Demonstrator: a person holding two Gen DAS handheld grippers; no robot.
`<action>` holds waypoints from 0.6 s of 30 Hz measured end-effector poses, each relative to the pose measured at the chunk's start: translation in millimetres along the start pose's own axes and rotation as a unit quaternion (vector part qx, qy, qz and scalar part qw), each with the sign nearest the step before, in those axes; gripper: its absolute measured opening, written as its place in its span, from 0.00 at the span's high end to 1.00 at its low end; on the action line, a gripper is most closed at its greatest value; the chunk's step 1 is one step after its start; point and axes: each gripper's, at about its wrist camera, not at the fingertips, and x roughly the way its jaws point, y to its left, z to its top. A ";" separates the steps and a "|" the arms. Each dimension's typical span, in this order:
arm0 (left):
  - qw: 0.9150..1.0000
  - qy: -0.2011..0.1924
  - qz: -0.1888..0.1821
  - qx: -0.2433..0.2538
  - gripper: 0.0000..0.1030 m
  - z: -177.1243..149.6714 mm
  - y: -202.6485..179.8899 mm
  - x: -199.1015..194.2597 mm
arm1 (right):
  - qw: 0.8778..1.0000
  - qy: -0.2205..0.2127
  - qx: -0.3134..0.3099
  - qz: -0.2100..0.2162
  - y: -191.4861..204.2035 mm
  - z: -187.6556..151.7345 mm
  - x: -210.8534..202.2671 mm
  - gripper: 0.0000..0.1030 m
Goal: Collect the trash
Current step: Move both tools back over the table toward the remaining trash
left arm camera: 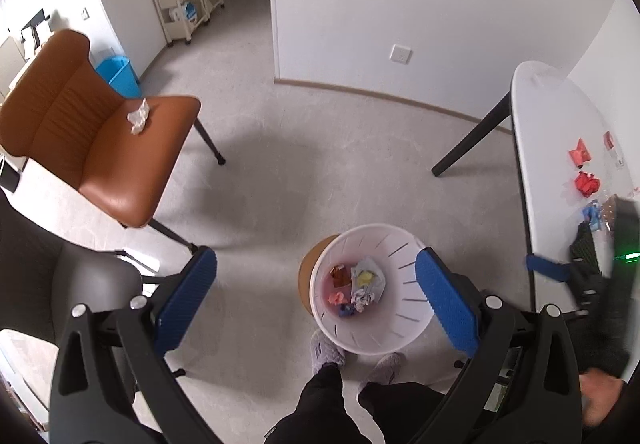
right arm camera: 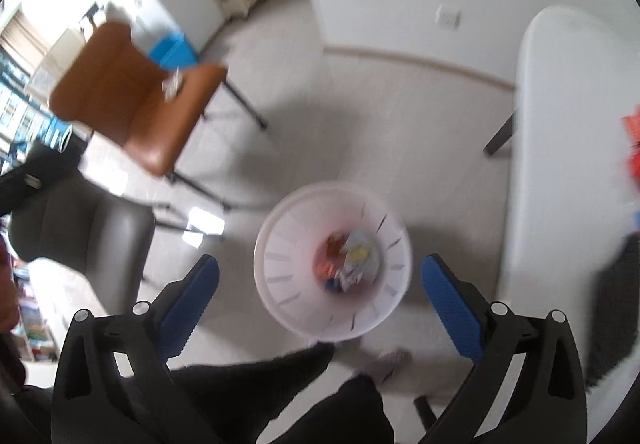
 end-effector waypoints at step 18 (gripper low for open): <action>0.997 -0.068 -0.011 0.029 0.08 -8.3 -87.4 -71.5 | 0.991 -0.133 0.032 -0.014 -64.0 -28.7 -147.1 0.03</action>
